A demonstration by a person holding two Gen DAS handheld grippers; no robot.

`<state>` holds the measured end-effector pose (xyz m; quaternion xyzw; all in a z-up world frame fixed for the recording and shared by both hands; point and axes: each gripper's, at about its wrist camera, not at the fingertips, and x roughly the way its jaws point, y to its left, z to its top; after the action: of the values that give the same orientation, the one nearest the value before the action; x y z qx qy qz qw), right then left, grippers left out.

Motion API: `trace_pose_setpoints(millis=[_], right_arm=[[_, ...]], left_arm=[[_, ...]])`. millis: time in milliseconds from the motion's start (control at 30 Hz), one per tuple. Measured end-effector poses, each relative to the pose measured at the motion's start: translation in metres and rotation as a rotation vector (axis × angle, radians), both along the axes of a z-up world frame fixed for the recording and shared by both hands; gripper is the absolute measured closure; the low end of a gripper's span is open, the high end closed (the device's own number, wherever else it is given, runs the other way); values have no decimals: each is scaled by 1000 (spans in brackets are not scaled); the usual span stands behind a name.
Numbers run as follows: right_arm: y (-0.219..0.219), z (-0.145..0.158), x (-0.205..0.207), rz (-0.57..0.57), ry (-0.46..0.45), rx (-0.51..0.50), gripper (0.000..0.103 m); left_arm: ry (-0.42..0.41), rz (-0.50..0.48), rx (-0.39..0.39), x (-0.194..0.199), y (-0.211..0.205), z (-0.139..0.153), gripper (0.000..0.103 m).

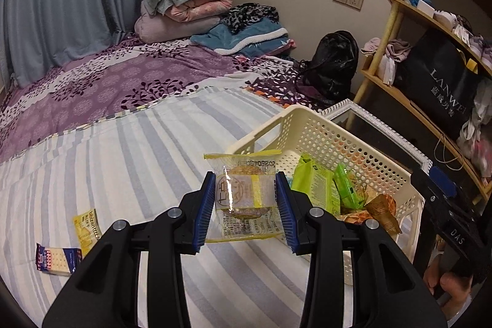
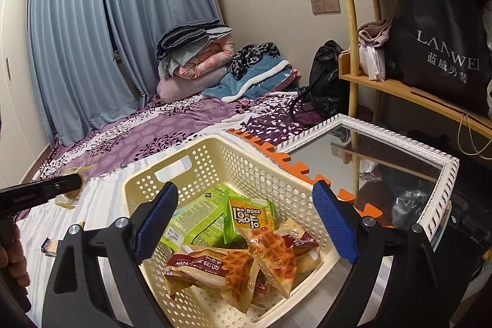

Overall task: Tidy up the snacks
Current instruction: 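Lower the cake and waffle bag into the basket and open both tools, then withdraw both tools from the basket toward the remaining snacks on the sheet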

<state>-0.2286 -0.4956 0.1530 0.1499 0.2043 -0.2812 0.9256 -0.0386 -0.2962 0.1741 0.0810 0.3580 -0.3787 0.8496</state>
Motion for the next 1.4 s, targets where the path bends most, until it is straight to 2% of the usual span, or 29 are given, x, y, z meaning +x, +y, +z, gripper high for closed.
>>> trace_pose_setpoints(millis=[400, 433, 467, 533, 600, 867, 1000, 1233, 1400], right_arm=[[-16, 1, -4, -26, -6, 18, 15], [-18, 0, -4, -26, -5, 23, 15], [-18, -1, -4, -26, -4, 27, 15], [-19, -2, -3, -22, -2, 31, 15], [-18, -2, -2, -14, -1, 32, 15], [-6, -4, 9, 34, -5, 39, 15], [5, -3, 16, 70, -10, 35, 6], [24, -3, 28, 133, -11, 44, 5], [48, 0, 45, 221, -14, 43, 5]], left_arm=[[6, -105, 42, -2, -65, -14, 63], [5, -110, 43, -1, -68, -15, 56], [7, -113, 43, -1, -70, -15, 28], [13, -95, 28, 3, -72, -15, 2], [26, -83, 4, 6, -66, -13, 2], [46, 11, 18, 22, -38, -16, 2], [70, 67, 20, 31, -22, -17, 2], [41, 138, 33, 34, 12, -18, 2], [30, 227, 22, 39, 50, -18, 2]])
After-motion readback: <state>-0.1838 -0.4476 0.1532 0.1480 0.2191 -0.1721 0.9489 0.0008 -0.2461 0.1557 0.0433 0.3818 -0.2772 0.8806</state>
